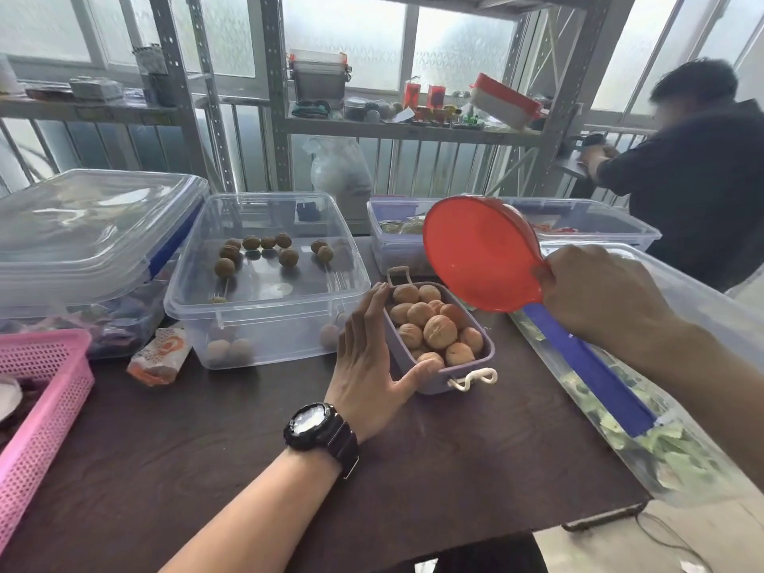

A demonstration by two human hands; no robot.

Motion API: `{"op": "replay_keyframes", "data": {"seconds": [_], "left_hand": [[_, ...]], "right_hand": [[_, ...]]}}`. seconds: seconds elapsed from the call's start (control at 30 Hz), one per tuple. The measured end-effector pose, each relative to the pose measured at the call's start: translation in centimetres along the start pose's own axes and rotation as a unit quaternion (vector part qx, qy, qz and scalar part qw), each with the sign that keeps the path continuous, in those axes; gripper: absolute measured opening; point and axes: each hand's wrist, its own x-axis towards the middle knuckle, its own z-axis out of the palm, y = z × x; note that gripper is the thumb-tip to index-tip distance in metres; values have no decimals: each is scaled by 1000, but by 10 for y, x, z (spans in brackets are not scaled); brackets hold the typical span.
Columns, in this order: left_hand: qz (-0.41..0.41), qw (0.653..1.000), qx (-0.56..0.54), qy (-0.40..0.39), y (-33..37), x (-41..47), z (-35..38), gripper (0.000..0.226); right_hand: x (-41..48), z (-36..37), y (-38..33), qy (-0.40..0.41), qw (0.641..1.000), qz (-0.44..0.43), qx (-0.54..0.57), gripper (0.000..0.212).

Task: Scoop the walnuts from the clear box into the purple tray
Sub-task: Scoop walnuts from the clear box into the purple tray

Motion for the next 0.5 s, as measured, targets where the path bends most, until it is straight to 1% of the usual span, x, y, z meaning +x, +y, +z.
{"op": "replay_keyframes", "data": {"seconds": [0.03,0.1,0.17,0.2,0.23,0.3,0.37,0.43,0.5], "left_hand": [[1,1000,-6,19,1,0,-1,93],[-7,995,-33,91,2,2,-9,68],[-46,980,-74,181,1,4,-20,36],[-72,971,-103,203,-2,5,-26,24],[-98,962,-144,209,-6,5,-33,23],[-140,943,-223,205,-16,3,-46,42],[-162,934,-248,199,-28,-2,-60,55],[-187,925,-270,191,-39,-6,-74,61],[-233,904,-309,182,-50,-8,-85,69]], "right_hand": [[2,-2,-2,6,1000,1,6,34],[8,-8,-10,16,1000,0,22,33],[18,-13,-23,18,998,-2,53,31],[23,-15,-31,21,997,-5,69,30],[29,-17,-41,27,996,-12,82,29],[41,-20,-63,45,993,-32,100,26],[53,-20,-86,48,991,-45,118,28],[65,-17,-110,46,988,-60,137,28],[77,-13,-133,50,985,-83,145,27]]}}
